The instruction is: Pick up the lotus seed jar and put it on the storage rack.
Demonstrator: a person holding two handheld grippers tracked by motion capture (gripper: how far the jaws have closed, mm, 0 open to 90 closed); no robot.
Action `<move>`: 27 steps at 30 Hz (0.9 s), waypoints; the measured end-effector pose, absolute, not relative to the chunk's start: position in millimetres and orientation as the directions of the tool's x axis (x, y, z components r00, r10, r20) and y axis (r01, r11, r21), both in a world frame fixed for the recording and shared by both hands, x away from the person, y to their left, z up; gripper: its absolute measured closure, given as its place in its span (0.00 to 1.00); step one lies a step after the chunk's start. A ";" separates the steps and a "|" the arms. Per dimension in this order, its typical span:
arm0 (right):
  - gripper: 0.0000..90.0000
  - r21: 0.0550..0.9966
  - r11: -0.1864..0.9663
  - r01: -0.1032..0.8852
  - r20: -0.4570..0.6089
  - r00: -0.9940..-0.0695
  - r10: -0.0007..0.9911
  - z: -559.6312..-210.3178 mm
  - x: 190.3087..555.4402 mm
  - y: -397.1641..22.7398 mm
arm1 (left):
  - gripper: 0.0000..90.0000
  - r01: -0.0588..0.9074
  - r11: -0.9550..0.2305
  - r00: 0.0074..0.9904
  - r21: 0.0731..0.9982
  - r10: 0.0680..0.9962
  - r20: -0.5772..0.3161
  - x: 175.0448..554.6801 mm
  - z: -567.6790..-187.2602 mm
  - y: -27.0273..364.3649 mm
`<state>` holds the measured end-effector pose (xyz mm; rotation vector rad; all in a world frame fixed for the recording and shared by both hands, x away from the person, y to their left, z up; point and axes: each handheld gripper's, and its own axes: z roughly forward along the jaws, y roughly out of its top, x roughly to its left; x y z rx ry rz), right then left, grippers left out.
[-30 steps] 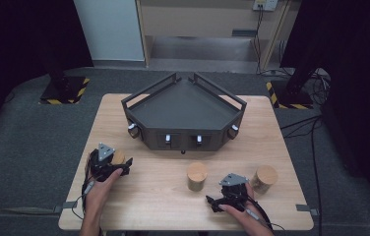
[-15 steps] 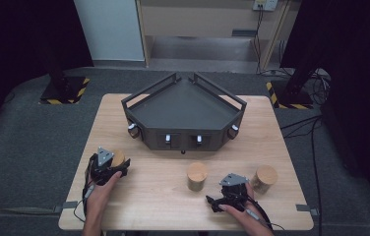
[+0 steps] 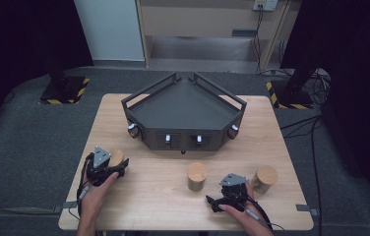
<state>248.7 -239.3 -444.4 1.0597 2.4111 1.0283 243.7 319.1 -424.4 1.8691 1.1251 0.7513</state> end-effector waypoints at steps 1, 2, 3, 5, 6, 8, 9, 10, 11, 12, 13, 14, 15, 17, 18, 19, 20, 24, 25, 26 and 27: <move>0.01 0.721 0.468 0.511 0.002 -0.677 0.736 -444.4 248.8 -239.4 | 0.27 0.416 -0.284 0.436 0.864 0.896 0.084 243.4 -421.6 320.2; 0.01 0.721 0.468 0.511 0.002 -0.677 0.736 -444.4 248.7 -239.4 | 0.27 0.411 -0.292 0.449 0.864 0.889 0.087 243.1 -419.3 321.5; 0.01 0.721 0.468 0.511 0.002 -0.677 0.736 -444.4 248.7 -239.4 | 0.27 0.406 -0.299 0.459 0.864 0.884 0.090 242.7 -417.2 322.4; 0.01 0.721 0.468 0.511 0.002 -0.677 0.736 -444.4 248.7 -239.4 | 0.27 0.397 -0.307 0.482 0.865 0.871 0.088 242.2 -414.0 325.0; 0.01 0.721 0.468 0.511 0.002 -0.677 0.736 -444.4 248.7 -239.4 | 0.27 0.395 -0.308 0.491 0.865 0.867 0.085 242.1 -413.1 326.0; 0.01 0.721 0.468 0.511 0.002 -0.677 0.736 -444.4 248.7 -239.4 | 0.27 0.391 -0.298 0.509 0.871 0.858 0.065 242.5 -412.8 329.9; 0.01 0.721 0.468 0.511 0.002 -0.677 0.736 -444.4 248.7 -239.3 | 0.27 0.389 -0.295 0.516 0.873 0.855 0.059 242.3 -412.8 331.5; 0.01 0.721 0.468 0.511 0.002 -0.677 0.736 -444.4 248.7 -239.3 | 0.27 0.388 -0.295 0.521 0.873 0.852 0.057 242.2 -412.6 332.1; 0.01 0.721 0.468 0.511 0.002 -0.677 0.736 -444.4 248.7 -239.3 | 0.27 0.388 -0.299 0.527 0.872 0.848 0.057 242.5 -412.2 332.1; 0.01 0.721 0.468 0.511 0.002 -0.677 0.736 -444.4 248.7 -239.3 | 0.27 0.388 -0.307 0.533 0.869 0.844 0.060 243.1 -411.2 332.1; 0.01 0.721 0.468 0.511 0.002 -0.677 0.736 -444.4 248.7 -239.3 | 0.27 0.388 -0.313 0.541 0.867 0.839 0.061 243.7 -410.2 332.3; 0.01 0.721 0.468 0.511 0.002 -0.677 0.736 -444.4 248.7 -239.3 | 0.27 0.386 -0.319 0.549 0.865 0.834 0.062 244.4 -409.3 332.3; 0.01 0.721 0.468 0.511 0.002 -0.677 0.736 -444.3 248.7 -239.3 | 0.27 0.385 -0.327 0.557 0.863 0.828 0.066 244.9 -407.8 332.1; 0.01 0.721 0.468 0.511 0.002 -0.677 0.736 -444.4 248.7 -239.3 | 0.27 0.379 -0.337 0.571 0.862 0.818 0.069 245.8 -405.0 331.9; 0.01 0.721 0.468 0.511 0.002 -0.677 0.736 -444.3 248.7 -239.3 | 0.27 0.376 -0.343 0.578 0.861 0.813 0.072 246.4 -403.1 331.9; 0.01 0.721 0.468 0.511 0.002 -0.677 0.736 -444.3 248.7 -239.3 | 0.27 0.372 -0.349 0.586 0.860 0.807 0.074 247.0 -401.1 331.8; 0.01 0.721 0.468 0.511 0.002 -0.677 0.736 -444.4 248.7 -239.3 | 0.27 0.369 -0.351 0.592 0.860 0.802 0.074 247.5 -399.6 331.8; 0.01 0.721 0.468 0.511 0.002 -0.677 0.736 -444.4 248.7 -239.3 | 0.27 0.361 -0.366 0.616 0.858 0.784 0.075 250.6 -393.1 330.8; 0.01 0.721 0.468 0.511 0.002 -0.677 0.736 -444.4 248.7 -239.3 | 0.27 0.360 -0.370 0.622 0.857 0.779 0.076 251.5 -391.8 330.4; 0.01 0.721 0.468 0.511 0.002 -0.677 0.736 -444.3 248.7 -239.3 | 0.27 0.359 -0.375 0.627 0.855 0.775 0.077 252.5 -390.5 329.8; 0.01 0.721 0.468 0.511 0.002 -0.677 0.736 -444.4 248.7 -239.3 | 0.27 0.358 -0.380 0.632 0.853 0.771 0.078 253.5 -389.3 329.1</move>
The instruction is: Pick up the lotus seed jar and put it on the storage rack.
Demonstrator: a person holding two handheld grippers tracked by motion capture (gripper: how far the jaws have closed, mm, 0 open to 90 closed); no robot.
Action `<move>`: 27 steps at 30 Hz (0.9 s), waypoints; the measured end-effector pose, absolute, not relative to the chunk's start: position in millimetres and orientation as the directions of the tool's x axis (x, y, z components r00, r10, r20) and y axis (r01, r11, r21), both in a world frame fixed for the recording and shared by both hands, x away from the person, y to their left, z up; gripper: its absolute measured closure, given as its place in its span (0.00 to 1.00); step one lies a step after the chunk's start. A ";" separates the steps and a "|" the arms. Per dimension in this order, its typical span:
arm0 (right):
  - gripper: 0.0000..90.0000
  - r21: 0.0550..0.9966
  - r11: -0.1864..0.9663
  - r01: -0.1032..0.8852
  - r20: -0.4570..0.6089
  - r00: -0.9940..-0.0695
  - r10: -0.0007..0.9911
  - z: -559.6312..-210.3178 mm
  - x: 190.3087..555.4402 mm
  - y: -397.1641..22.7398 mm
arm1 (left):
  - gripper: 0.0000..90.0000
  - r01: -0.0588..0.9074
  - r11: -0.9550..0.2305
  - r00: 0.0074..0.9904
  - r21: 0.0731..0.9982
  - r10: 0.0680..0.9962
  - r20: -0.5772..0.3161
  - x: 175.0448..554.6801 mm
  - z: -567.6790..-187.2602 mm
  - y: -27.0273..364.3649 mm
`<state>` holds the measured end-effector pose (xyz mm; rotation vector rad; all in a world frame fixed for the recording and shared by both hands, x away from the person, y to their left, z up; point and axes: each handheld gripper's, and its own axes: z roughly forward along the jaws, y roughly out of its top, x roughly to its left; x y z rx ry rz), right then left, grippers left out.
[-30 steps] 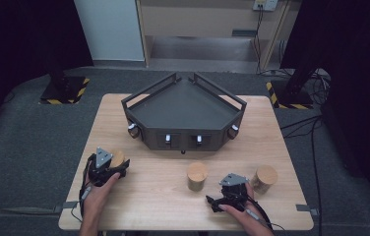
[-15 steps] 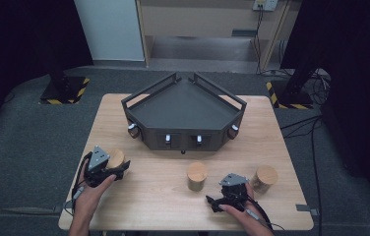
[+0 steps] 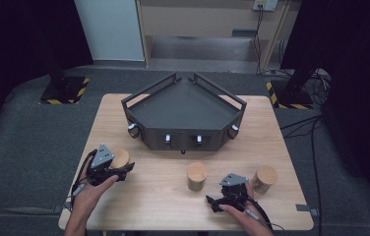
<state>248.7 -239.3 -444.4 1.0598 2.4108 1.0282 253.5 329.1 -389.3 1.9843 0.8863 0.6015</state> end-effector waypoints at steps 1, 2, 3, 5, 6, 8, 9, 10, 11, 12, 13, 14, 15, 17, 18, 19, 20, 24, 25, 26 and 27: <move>0.01 0.721 0.468 0.511 0.002 -0.677 0.736 -444.4 248.7 -239.3 | 0.27 0.357 -0.383 0.637 0.852 0.767 0.078 254.7 -388.1 328.4; 0.01 0.721 0.468 0.511 0.002 -0.677 0.736 -444.4 248.7 -239.3 | 0.27 0.357 -0.384 0.640 0.851 0.764 0.076 255.7 -387.2 327.9; 0.01 0.721 0.468 0.511 0.002 -0.677 0.736 -444.4 248.7 -239.3 | 0.27 0.358 -0.383 0.643 0.852 0.762 0.072 256.7 -386.5 327.5; 0.01 0.721 0.468 0.511 0.002 -0.677 0.736 -444.3 248.7 -239.3 | 0.27 0.358 -0.390 0.645 0.848 0.760 0.076 258.2 -384.0 324.5; 0.01 0.721 0.468 0.511 0.002 -0.677 0.736 -444.4 248.7 -239.3 | 0.27 0.358 -0.394 0.647 0.847 0.758 0.079 258.9 -382.5 322.8; 0.01 0.721 0.468 0.511 0.002 -0.677 0.736 -444.3 248.7 -239.3 | 0.27 0.351 -0.397 0.655 0.848 0.752 0.081 260.4 -379.7 320.7; 0.01 0.721 0.468 0.511 0.002 -0.677 0.736 -444.3 248.7 -239.3 | 0.27 0.348 -0.394 0.658 0.850 0.749 0.078 261.2 -378.9 320.2; 0.01 0.721 0.468 0.511 0.002 -0.677 0.736 -444.4 248.7 -239.3 | 0.27 0.346 -0.396 0.661 0.851 0.747 0.078 261.9 -378.1 319.8; 0.01 0.721 0.468 0.511 0.002 -0.677 0.736 -444.4 248.7 -239.3 | 0.27 0.345 -0.399 0.663 0.850 0.744 0.080 262.9 -377.1 318.7; 0.01 0.721 0.468 0.511 0.002 -0.677 0.736 -444.4 248.7 -239.3 | 0.27 0.343 -0.404 0.668 0.848 0.740 0.082 264.1 -375.9 317.7; 0.01 0.721 0.468 0.511 0.002 -0.677 0.736 -444.3 248.7 -239.3 | 0.27 0.342 -0.406 0.672 0.847 0.736 0.082 265.5 -375.0 316.8; 0.01 0.721 0.468 0.511 0.002 -0.677 0.736 -444.4 248.7 -239.3 | 0.27 0.340 -0.408 0.676 0.847 0.733 0.082 266.9 -374.3 315.9; 0.01 0.721 0.468 0.511 0.002 -0.677 0.736 -444.4 248.7 -239.3 | 0.27 0.338 -0.414 0.681 0.845 0.727 0.084 269.0 -373.2 314.9; 0.01 0.721 0.468 0.511 0.002 -0.677 0.736 -444.3 248.7 -239.3 | 0.27 0.336 -0.415 0.687 0.845 0.722 0.081 271.4 -372.8 313.8; 0.01 0.721 0.468 0.511 0.002 -0.677 0.736 -444.4 248.7 -239.3 | 0.27 0.336 -0.413 0.690 0.847 0.720 0.077 272.5 -373.0 313.3; 0.01 0.721 0.468 0.511 0.001 -0.677 0.736 -444.4 248.7 -239.3 | 0.27 0.336 -0.410 0.693 0.848 0.717 0.073 273.8 -373.3 313.0; 0.01 0.721 0.468 0.511 0.002 -0.677 0.736 -444.4 248.7 -239.3 | 0.27 0.336 -0.413 0.695 0.846 0.715 0.073 274.7 -372.8 312.1; 0.01 0.721 0.468 0.511 0.002 -0.677 0.736 -444.4 248.7 -239.3 | 0.27 0.340 -0.428 0.702 0.837 0.708 0.077 280.1 -369.9 307.8; 0.01 0.721 0.468 0.511 0.002 -0.677 0.736 -444.3 248.7 -239.3 | 0.27 0.339 -0.427 0.702 0.838 0.708 0.076 280.9 -369.3 307.1; 0.01 0.721 0.468 0.511 0.002 -0.677 0.736 -444.3 248.7 -239.3 | 0.27 0.337 -0.427 0.704 0.839 0.706 0.076 281.6 -368.6 306.8; 0.01 0.721 0.468 0.511 0.002 -0.677 0.736 -444.4 248.7 -239.3 | 0.27 0.335 -0.426 0.706 0.840 0.704 0.075 282.3 -367.7 306.5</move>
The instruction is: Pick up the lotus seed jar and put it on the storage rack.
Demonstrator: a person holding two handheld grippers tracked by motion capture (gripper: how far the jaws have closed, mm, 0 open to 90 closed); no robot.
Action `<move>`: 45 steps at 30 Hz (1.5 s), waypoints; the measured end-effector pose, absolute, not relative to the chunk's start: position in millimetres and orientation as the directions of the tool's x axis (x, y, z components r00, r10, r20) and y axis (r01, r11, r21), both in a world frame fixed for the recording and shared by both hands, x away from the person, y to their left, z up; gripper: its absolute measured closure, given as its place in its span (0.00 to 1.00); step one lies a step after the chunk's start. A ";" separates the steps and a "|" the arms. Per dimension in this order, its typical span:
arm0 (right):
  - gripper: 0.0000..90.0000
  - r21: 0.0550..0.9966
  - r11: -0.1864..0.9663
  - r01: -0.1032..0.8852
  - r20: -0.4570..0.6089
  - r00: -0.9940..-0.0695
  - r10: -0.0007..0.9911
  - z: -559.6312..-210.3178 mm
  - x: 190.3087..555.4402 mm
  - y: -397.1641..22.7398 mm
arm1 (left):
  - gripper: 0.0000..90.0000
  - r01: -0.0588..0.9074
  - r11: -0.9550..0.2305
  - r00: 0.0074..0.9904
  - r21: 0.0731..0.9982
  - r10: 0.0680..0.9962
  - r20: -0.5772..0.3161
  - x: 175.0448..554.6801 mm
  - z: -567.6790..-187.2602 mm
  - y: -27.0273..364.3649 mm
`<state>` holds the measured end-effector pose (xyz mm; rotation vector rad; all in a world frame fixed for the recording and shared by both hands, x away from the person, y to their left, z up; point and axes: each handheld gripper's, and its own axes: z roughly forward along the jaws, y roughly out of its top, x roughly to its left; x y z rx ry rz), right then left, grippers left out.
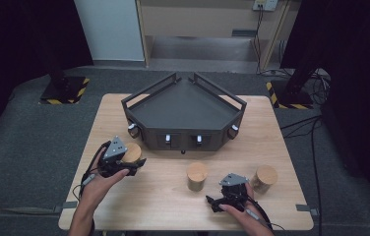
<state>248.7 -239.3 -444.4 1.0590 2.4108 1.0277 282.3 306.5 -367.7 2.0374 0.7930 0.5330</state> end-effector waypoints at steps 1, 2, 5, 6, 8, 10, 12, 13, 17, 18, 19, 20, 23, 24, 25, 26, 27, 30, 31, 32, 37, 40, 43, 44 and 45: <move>0.01 0.721 0.468 0.511 0.002 -0.677 0.736 -444.4 248.7 -239.3 | 0.27 0.333 -0.426 0.709 0.841 0.701 0.074 283.1 -367.0 306.2; 0.01 0.721 0.468 0.511 0.001 -0.677 0.736 -444.3 248.7 -239.3 | 0.27 0.330 -0.428 0.712 0.841 0.698 0.076 283.9 -365.9 305.6; 0.01 0.721 0.468 0.511 0.002 -0.677 0.736 -444.4 248.7 -239.3 | 0.27 0.325 -0.437 0.719 0.839 0.690 0.081 285.8 -363.1 303.7; 0.01 0.721 0.468 0.511 0.002 -0.677 0.736 -444.4 248.7 -239.3 | 0.27 0.323 -0.439 0.721 0.838 0.688 0.082 286.2 -362.3 303.1; 0.01 0.721 0.468 0.511 0.002 -0.677 0.736 -444.4 248.7 -239.3 | 0.27 0.319 -0.441 0.726 0.839 0.683 0.082 287.1 -361.3 302.8; 0.01 0.721 0.468 0.511 0.002 -0.677 0.736 -444.4 248.7 -239.3 | 0.27 0.318 -0.444 0.729 0.838 0.679 0.083 288.3 -360.5 302.6; 0.01 0.721 0.468 0.511 0.002 -0.677 0.736 -444.4 248.7 -239.3 | 0.27 0.317 -0.437 0.726 0.841 0.683 0.081 288.6 -360.7 302.5; 0.01 0.721 0.468 0.511 0.002 -0.677 0.736 -444.4 248.7 -239.3 | 0.27 0.317 -0.435 0.723 0.843 0.686 0.082 288.5 -361.0 302.3; 0.01 0.721 0.468 0.511 0.001 -0.676 0.737 -444.4 248.4 -239.2 | 0.27 0.315 -0.429 0.725 0.846 0.684 0.077 292.2 -361.1 302.6; 0.01 0.721 0.468 0.511 0.001 -0.676 0.737 -444.4 248.4 -239.2 | 0.27 0.316 -0.430 0.727 0.846 0.683 0.075 293.5 -360.7 302.5; 0.01 0.721 0.468 0.511 0.002 -0.676 0.737 -444.4 248.4 -239.2 | 0.27 0.315 -0.432 0.729 0.845 0.680 0.076 294.9 -360.3 302.4; 0.01 0.721 0.468 0.511 0.001 -0.676 0.736 -444.4 248.4 -239.2 | 0.27 0.314 -0.436 0.733 0.843 0.676 0.076 296.4 -359.6 302.3; 0.01 0.721 0.468 0.511 0.001 -0.677 0.736 -444.4 248.5 -239.3 | 0.27 0.314 -0.440 0.740 0.841 0.669 0.074 300.2 -359.4 302.2; 0.01 0.721 0.468 0.511 0.002 -0.677 0.736 -444.4 248.6 -239.3 | 0.27 0.313 -0.439 0.742 0.842 0.666 0.071 301.6 -359.8 302.7; 0.01 0.721 0.468 0.511 0.002 -0.677 0.736 -444.4 248.6 -239.3 | 0.27 0.313 -0.438 0.745 0.843 0.664 0.069 302.7 -360.1 302.9; 0.01 0.721 0.468 0.511 0.002 -0.677 0.736 -444.4 248.6 -239.3 | 0.27 0.313 -0.440 0.747 0.842 0.661 0.069 303.8 -360.0 302.8; 0.01 0.721 0.468 0.511 0.002 -0.677 0.736 -444.4 248.6 -239.3 | 0.27 0.312 -0.442 0.750 0.841 0.658 0.068 305.0 -359.9 303.0; 0.01 0.721 0.468 0.511 0.002 -0.677 0.736 -444.4 248.6 -239.3 | 0.27 0.311 -0.446 0.750 0.839 0.658 0.072 306.6 -359.9 303.0; 0.01 0.721 0.468 0.511 0.002 -0.677 0.736 -444.4 248.6 -239.3 | 0.27 0.311 -0.444 0.750 0.840 0.657 0.070 307.4 -360.3 304.0; 0.01 0.721 0.468 0.511 0.002 -0.677 0.736 -444.4 248.6 -239.3 | 0.27 0.312 -0.441 0.751 0.842 0.657 0.066 308.2 -360.6 304.8; 0.01 0.721 0.468 0.511 0.002 -0.677 0.736 -444.4 248.6 -239.3 | 0.27 0.305 -0.449 0.759 0.840 0.647 0.070 310.7 -357.1 305.7; 0.01 0.721 0.468 0.511 0.002 -0.677 0.736 -444.4 248.6 -239.3 | 0.27 0.302 -0.450 0.762 0.841 0.644 0.071 311.5 -353.8 305.7; 0.01 0.721 0.468 0.510 0.002 -0.677 0.736 -444.4 248.7 -239.4 | 0.27 0.299 -0.449 0.766 0.842 0.639 0.068 312.1 -350.0 306.3; 0.01 0.721 0.468 0.511 0.002 -0.677 0.736 -444.4 248.6 -239.4 | 0.27 0.298 -0.450 0.768 0.842 0.637 0.069 312.4 -348.7 306.3; 0.01 0.721 0.468 0.511 0.002 -0.677 0.736 -444.4 248.6 -239.4 | 0.27 0.297 -0.453 0.769 0.841 0.636 0.071 312.8 -347.3 305.9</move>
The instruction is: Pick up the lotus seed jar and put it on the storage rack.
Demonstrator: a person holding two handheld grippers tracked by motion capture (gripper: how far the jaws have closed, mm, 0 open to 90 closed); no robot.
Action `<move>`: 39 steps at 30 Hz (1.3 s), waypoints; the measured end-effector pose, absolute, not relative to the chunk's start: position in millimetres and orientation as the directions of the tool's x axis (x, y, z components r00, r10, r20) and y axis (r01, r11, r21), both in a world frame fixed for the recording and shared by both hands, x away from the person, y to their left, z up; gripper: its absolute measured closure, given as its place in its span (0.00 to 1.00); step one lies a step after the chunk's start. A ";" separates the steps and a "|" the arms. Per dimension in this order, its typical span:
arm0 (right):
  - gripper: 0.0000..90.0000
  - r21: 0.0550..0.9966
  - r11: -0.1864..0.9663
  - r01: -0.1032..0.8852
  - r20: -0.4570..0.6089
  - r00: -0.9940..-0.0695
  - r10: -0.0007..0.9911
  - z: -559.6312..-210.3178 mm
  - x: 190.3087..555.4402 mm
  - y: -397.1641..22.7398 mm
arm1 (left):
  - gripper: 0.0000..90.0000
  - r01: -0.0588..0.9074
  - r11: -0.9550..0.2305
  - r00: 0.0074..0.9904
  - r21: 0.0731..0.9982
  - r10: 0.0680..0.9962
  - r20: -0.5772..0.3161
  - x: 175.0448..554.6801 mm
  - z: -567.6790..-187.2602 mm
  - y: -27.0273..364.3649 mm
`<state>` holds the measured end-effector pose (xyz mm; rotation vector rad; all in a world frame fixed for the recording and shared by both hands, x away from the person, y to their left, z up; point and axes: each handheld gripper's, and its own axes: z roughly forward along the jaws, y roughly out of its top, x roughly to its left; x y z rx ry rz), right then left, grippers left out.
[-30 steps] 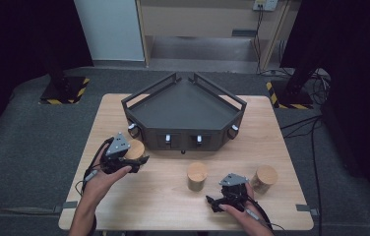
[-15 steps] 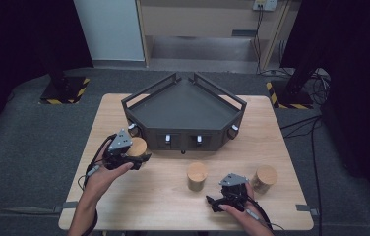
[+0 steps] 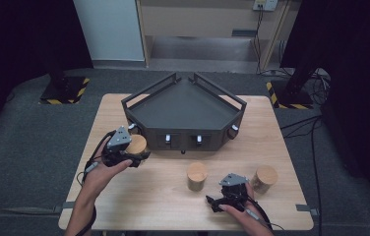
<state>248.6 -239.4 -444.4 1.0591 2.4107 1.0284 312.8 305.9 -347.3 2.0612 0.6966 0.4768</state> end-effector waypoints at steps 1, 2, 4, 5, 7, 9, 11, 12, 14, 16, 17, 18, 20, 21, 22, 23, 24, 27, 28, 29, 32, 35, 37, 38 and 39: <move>0.01 0.721 0.468 0.511 0.002 -0.677 0.736 -444.4 248.6 -239.4 | 0.27 0.297 -0.453 0.770 0.841 0.634 0.069 313.6 -346.2 305.8; 0.01 0.721 0.468 0.511 0.002 -0.677 0.736 -444.4 248.6 -239.4 | 0.27 0.297 -0.455 0.772 0.840 0.632 0.069 314.4 -344.9 305.4; 0.01 0.721 0.468 0.511 0.002 -0.677 0.736 -444.4 248.7 -239.4 | 0.27 0.295 -0.455 0.775 0.840 0.628 0.068 316.1 -342.8 304.6; 0.01 0.721 0.468 0.511 0.002 -0.677 0.736 -444.4 248.7 -239.4 | 0.27 0.293 -0.457 0.778 0.840 0.624 0.068 317.1 -341.5 304.1; 0.01 0.721 0.468 0.511 0.002 -0.677 0.736 -444.4 248.6 -239.4 | 0.27 0.288 -0.461 0.784 0.839 0.616 0.069 318.9 -338.4 302.7; 0.01 0.721 0.468 0.511 0.002 -0.677 0.736 -444.4 248.6 -239.4 | 0.27 0.284 -0.466 0.790 0.838 0.609 0.070 321.1 -335.6 301.3; 0.01 0.721 0.468 0.511 0.002 -0.677 0.736 -444.4 248.7 -239.4 | 0.27 0.280 -0.472 0.796 0.836 0.601 0.073 323.6 -333.0 299.8; 0.01 0.721 0.468 0.511 0.002 -0.677 0.736 -444.4 248.7 -239.4 | 0.27 0.278 -0.473 0.798 0.836 0.598 0.074 324.6 -332.0 299.5; 0.01 0.721 0.468 0.511 0.002 -0.677 0.736 -444.4 248.7 -239.4 | 0.27 0.274 -0.474 0.804 0.837 0.591 0.072 327.2 -330.4 299.8; 0.01 0.721 0.468 0.511 0.002 -0.677 0.736 -444.4 248.7 -239.4 | 0.27 0.273 -0.464 0.805 0.843 0.590 0.064 329.1 -330.6 300.3; 0.01 0.721 0.468 0.511 0.002 -0.677 0.736 -444.4 248.7 -239.4 | 0.27 0.274 -0.463 0.806 0.843 0.589 0.062 330.2 -330.4 300.2; 0.01 0.721 0.468 0.511 0.002 -0.677 0.736 -444.4 248.6 -239.4 | 0.27 0.274 -0.464 0.807 0.843 0.588 0.061 331.1 -329.9 299.7; 0.01 0.721 0.468 0.511 0.002 -0.677 0.736 -444.4 248.6 -239.4 | 0.27 0.273 -0.471 0.810 0.839 0.583 0.064 333.1 -327.7 298.7; 0.01 0.721 0.468 0.511 0.002 -0.677 0.736 -444.4 248.6 -239.4 | 0.27 0.272 -0.472 0.811 0.839 0.582 0.064 333.7 -326.8 298.4; 0.01 0.721 0.468 0.511 0.002 -0.677 0.736 -444.4 248.6 -239.4 | 0.27 0.272 -0.470 0.812 0.840 0.581 0.063 334.3 -325.9 298.5; 0.01 0.721 0.468 0.511 0.002 -0.677 0.736 -444.4 248.6 -239.4 | 0.27 0.272 -0.469 0.812 0.841 0.581 0.062 334.9 -324.6 298.5; 0.01 0.721 0.468 0.511 0.002 -0.677 0.736 -444.4 248.6 -239.4 | 0.27 0.270 -0.469 0.812 0.841 0.580 0.063 335.3 -323.0 298.5; 0.01 0.721 0.468 0.511 0.002 -0.677 0.736 -444.4 248.7 -239.4 | 0.27 0.263 -0.465 0.816 0.845 0.574 0.062 337.0 -319.3 299.2; 0.01 0.721 0.468 0.511 0.002 -0.677 0.736 -444.4 248.7 -239.4 | 0.27 0.261 -0.466 0.818 0.845 0.572 0.062 338.0 -318.0 299.3; 0.01 0.721 0.468 0.511 0.002 -0.677 0.736 -444.4 248.7 -239.4 | 0.27 0.260 -0.467 0.819 0.845 0.571 0.063 338.7 -316.6 299.2; 0.01 0.721 0.468 0.511 0.002 -0.677 0.736 -444.4 248.7 -239.4 | 0.27 0.258 -0.463 0.820 0.848 0.569 0.061 340.9 -314.2 299.9; 0.01 0.721 0.468 0.511 0.002 -0.677 0.736 -444.4 248.7 -239.4 | 0.27 0.257 -0.457 0.822 0.851 0.566 0.056 343.2 -313.2 300.4; 0.01 0.721 0.468 0.511 0.002 -0.677 0.736 -444.4 248.7 -239.4 | 0.27 0.258 -0.463 0.824 0.848 0.564 0.058 345.3 -311.2 299.9; 0.01 0.721 0.468 0.511 0.002 -0.677 0.736 -444.4 248.7 -239.4 | 0.27 0.259 -0.465 0.824 0.847 0.564 0.058 346.2 -310.0 299.7; 0.01 0.721 0.468 0.511 0.002 -0.677 0.736 -444.4 248.7 -239.4 | 0.27 0.258 -0.465 0.824 0.847 0.564 0.058 347.0 -309.1 299.7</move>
